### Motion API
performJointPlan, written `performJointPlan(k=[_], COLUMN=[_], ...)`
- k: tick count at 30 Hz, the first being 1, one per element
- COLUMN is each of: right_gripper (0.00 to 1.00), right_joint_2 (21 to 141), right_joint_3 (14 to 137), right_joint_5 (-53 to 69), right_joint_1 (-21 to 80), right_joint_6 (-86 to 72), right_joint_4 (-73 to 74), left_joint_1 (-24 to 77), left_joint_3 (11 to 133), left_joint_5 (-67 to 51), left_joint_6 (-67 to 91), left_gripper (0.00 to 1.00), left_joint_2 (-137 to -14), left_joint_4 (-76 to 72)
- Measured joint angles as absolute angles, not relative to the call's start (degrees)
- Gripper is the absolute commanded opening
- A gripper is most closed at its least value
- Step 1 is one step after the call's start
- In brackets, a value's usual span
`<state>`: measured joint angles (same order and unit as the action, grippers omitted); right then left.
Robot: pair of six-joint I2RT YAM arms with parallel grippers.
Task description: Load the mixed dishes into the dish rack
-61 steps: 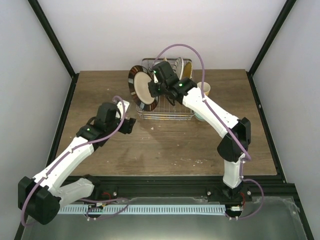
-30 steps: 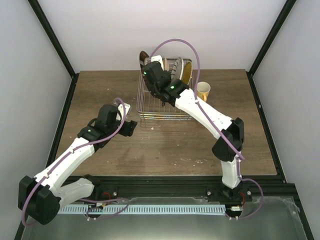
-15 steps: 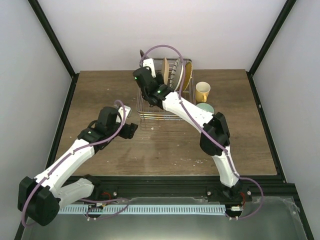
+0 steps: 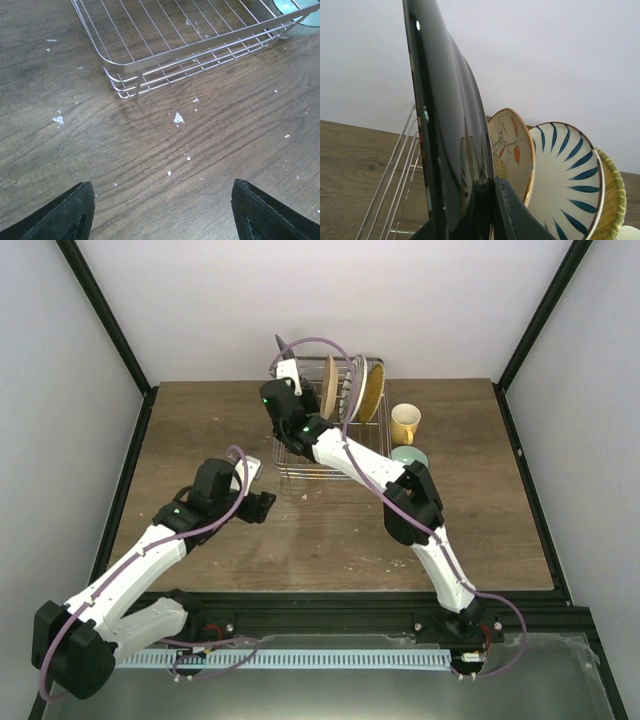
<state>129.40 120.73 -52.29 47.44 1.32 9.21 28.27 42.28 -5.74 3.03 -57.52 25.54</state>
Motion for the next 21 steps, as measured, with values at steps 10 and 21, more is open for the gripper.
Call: performJointPlan(k=[10,21], right_gripper=[0.01,0.01], right_joint_2=[135.8,137.7], right_joint_3=[123.9,125.9], right_joint_5=[-53.2,-54.8], right_joint_1=[47.4,47.0], right_joint_6=[2.9,0.6], right_joint_4=[5.3,3.5], left_joint_1=[30.6,31.6], left_joint_3=[40.8,40.7], left_joint_5=[-5.9,-5.8], left_joint_6=[3.2,3.4], left_gripper=[0.76,0.76], left_joint_2=[-57.1,-57.2], left_joint_4=[25.5,25.6])
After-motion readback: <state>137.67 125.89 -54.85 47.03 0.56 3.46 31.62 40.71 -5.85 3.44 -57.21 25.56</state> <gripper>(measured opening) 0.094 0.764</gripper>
